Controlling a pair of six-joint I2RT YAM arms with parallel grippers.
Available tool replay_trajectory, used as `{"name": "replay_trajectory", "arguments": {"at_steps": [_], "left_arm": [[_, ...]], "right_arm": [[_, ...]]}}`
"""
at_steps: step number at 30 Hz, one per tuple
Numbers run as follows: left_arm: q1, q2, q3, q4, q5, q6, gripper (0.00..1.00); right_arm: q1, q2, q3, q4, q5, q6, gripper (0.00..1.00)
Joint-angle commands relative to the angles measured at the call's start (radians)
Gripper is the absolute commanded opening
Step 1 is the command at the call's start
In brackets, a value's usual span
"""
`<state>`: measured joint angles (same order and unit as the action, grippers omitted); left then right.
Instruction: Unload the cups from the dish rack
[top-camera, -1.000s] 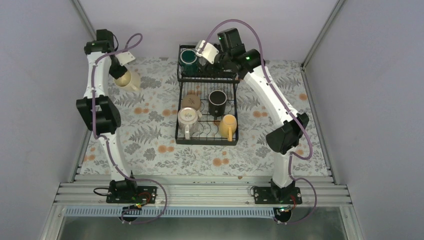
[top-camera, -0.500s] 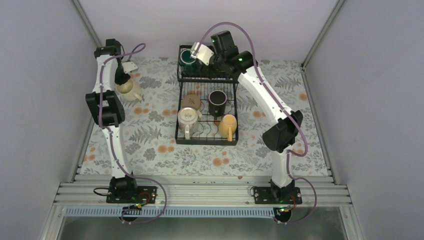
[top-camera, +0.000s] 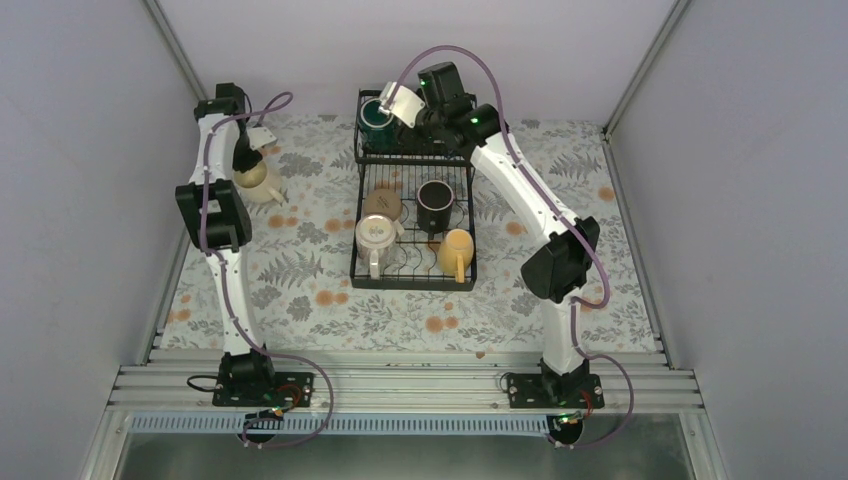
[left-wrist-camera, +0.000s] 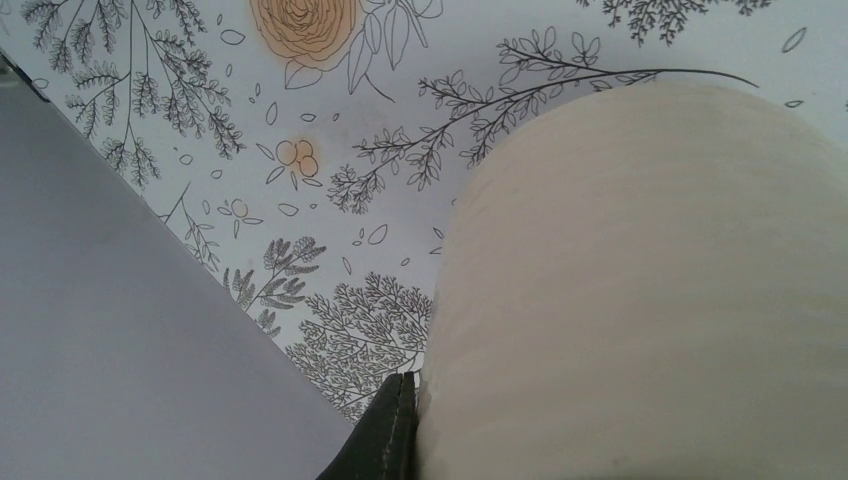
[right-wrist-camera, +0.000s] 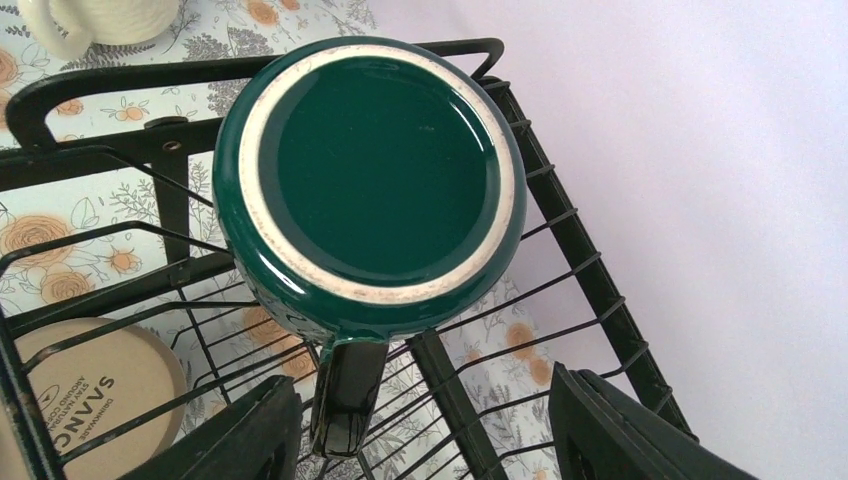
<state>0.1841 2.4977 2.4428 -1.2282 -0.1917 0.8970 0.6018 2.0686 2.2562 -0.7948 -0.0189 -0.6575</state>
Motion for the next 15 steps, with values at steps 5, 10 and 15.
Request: {"name": "replay_trajectory", "arguments": {"at_steps": [5,10,15], "left_arm": [[0.009,0.064,0.035,0.000,-0.042,-0.012,0.02],[0.009,0.068,0.045,0.008,-0.058,-0.006,0.03],[0.008,0.053,0.066,0.014,-0.049,0.002,0.27]], "right_arm": [[0.010,0.032,-0.012,0.031,0.010,0.001,0.64],[0.010,0.047,-0.011,0.026,-0.004,0.001,0.62],[0.010,0.070,-0.007,0.027,-0.006,0.002,0.62]]}}
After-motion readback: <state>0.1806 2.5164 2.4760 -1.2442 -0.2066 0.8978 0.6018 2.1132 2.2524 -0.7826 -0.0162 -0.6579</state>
